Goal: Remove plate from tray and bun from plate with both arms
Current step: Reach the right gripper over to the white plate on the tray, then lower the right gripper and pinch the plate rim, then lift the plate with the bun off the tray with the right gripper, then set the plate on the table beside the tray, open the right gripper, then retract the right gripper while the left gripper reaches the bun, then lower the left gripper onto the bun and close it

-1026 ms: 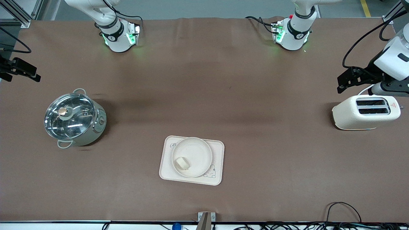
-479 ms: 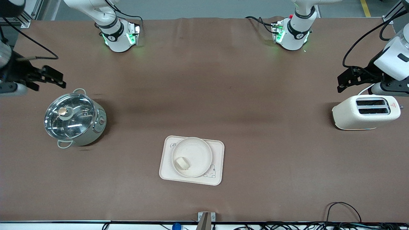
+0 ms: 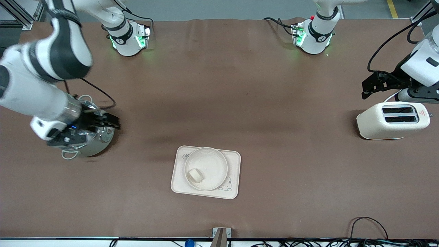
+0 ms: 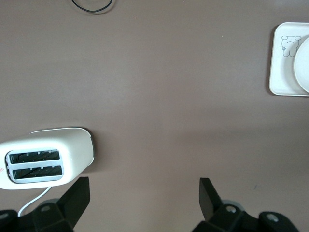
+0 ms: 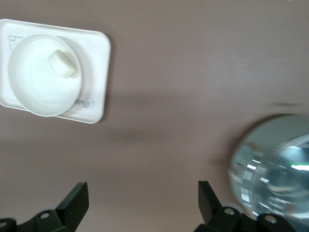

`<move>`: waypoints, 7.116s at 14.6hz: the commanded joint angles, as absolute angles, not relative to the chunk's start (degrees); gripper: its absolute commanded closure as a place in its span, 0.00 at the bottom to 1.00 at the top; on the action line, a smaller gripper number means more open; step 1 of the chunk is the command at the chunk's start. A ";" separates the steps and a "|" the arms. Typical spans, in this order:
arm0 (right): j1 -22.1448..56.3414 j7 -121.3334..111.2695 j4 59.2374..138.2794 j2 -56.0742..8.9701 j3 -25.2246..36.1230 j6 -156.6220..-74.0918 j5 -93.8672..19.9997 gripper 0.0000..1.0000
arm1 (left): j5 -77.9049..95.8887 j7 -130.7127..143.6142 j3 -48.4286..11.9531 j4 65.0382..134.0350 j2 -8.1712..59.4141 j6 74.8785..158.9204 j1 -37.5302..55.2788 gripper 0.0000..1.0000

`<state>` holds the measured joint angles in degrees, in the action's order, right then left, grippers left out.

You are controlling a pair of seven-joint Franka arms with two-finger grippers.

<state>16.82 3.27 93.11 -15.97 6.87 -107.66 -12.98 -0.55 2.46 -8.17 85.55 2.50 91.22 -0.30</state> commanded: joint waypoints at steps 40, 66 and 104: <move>28.04 15.30 76.55 -52.38 7.29 -133.59 -34.28 1.00 | -1.32 1.41 -8.35 84.81 2.55 90.09 -0.62 0.00; 36.65 9.40 119.62 -25.22 1.32 -148.89 -37.18 1.00 | -1.41 2.99 -8.44 85.25 2.20 88.77 -0.44 0.00; -3.78 -8.70 87.98 -1.32 2.72 -90.00 1.85 0.00 | -7.12 92.19 -7.21 78.31 52.91 144.93 42.89 0.00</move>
